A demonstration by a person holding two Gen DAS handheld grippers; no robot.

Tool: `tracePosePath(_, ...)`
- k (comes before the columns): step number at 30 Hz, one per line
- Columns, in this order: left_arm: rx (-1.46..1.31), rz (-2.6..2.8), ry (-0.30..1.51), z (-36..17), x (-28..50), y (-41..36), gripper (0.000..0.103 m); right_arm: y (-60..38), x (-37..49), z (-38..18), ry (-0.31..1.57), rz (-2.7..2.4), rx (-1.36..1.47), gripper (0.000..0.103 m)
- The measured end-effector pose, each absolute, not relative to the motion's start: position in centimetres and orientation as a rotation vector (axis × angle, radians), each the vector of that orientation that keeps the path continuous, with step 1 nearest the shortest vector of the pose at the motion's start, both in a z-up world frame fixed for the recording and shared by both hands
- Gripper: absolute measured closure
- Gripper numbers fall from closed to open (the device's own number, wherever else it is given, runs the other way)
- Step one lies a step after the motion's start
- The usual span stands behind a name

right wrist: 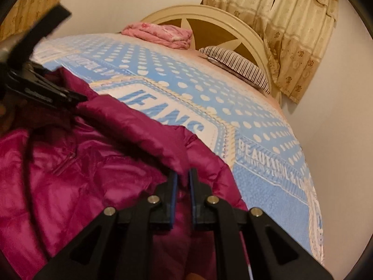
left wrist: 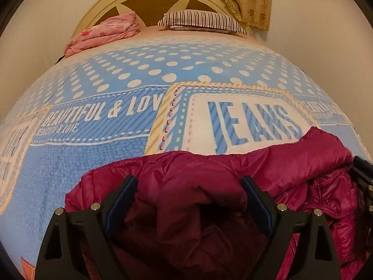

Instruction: Fold large clothes

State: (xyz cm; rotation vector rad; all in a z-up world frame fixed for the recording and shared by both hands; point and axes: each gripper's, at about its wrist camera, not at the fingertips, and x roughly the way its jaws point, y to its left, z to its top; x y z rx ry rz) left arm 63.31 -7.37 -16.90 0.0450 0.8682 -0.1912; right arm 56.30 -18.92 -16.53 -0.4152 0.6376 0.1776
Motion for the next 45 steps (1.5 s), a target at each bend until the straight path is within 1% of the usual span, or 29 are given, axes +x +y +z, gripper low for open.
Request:
tracePosePath(1, 0.048, -0.192, 0.865, -17.0, 63.3, -7.4, 0.013, -19.3, 56.2, -16.1, 0.649, 0.188, -0.381, 0.077)
tracePosePath(2, 0.056, -0.193, 0.861, -17.1, 63.1, -7.5, 0.013, -20.1, 56.0, -15.3, 0.652, 0.200, -0.321, 0.069)
tracePosePath(3, 0.062, -0.192, 0.859, -17.2, 63.0, -7.7, 0.013, -21.2, 55.5, -13.9, 0.636, 0.217, -0.238, 0.052)
tracePosePath(4, 0.070, -0.193, 0.859, -17.4, 62.9, -7.9, 0.013, -21.7, 55.1, -12.9, 0.620, 0.220, -0.181, 0.039)
tracePosePath(5, 0.079, -0.190, 0.863, -17.6, 62.9, -8.0, 0.013, -22.2, 54.9, -11.7, 0.599, 0.216, -0.123, 0.036)
tracePosePath(8, 0.088, -0.184, 0.863, -17.7, 63.0, -8.3, 0.013, -21.1, 56.7, -9.7, 0.599, 0.137, -0.059, 0.036)
tracePosePath(10, 0.088, -0.186, 0.870, -17.8, 63.3, -8.3, 0.013, -19.8, 58.5, -9.6, 0.616, 0.119, -0.033, 0.046)
tracePosePath(12, 0.034, -0.199, 0.850, -16.7, 63.1, -7.6, 0.013, -18.0, 61.1, -10.8, 0.683, 0.112, -0.040, 0.047)
tracePosePath(13, -0.003, -0.210, 0.825, -15.7, 62.9, -7.0, 0.013, -17.0, 62.2, -11.9, 0.722, 0.112, -0.056, 0.053)
tracePosePath(14, -0.042, -0.217, 0.791, -14.3, 62.7, -6.4, 0.013, -16.3, 62.8, -13.1, 0.753, 0.104, -0.067, 0.056)
tracePosePath(15, -0.065, -0.216, 0.765, -13.1, 62.6, -6.0, 0.013, -16.2, 62.9, -13.8, 0.773, 0.103, -0.068, 0.056)
tracePosePath(18, -0.085, -0.231, 0.677, -10.6, 62.7, -6.0, 0.013, -16.3, 62.0, -15.7, 0.788, 0.113, -0.067, 0.056)
tracePosePath(19, -0.068, -0.222, 0.690, -10.7, 63.2, -6.5, 0.013, -16.5, 61.8, -16.2, 0.794, 0.111, -0.066, 0.056)
tracePosePath(23, -0.014, -0.114, 0.869, -16.1, 64.4, -6.9, 0.013, -17.5, 61.4, -17.4, 0.816, 0.088, -0.041, 0.056)
tracePosePath(25, -0.052, -0.119, 0.882, -17.7, 63.9, -6.3, 0.013, -18.0, 61.5, -17.7, 0.820, 0.080, -0.032, 0.056)
tracePosePath(28, -0.062, -0.114, 0.859, -18.1, 63.7, -6.2, 0.013, -18.2, 61.5, -18.6, 0.827, 0.082, -0.025, 0.056)
tracePosePath(32, -0.004, -0.105, 0.902, -19.1, 64.5, -7.5, 0.007, -18.3, 61.8, -19.7, 0.841, 0.082, -0.013, 0.055)
tracePosePath(35, 0.023, -0.096, 0.915, -19.5, 64.6, -7.5, 0.005, -18.5, 62.2, -20.0, 0.859, 0.086, 0.002, 0.054)
tracePosePath(45, 0.042, -0.090, 0.923, -19.8, 64.6, -7.7, 0.003, -18.4, 62.3, -20.3, 0.863, 0.075, -0.010, 0.053)
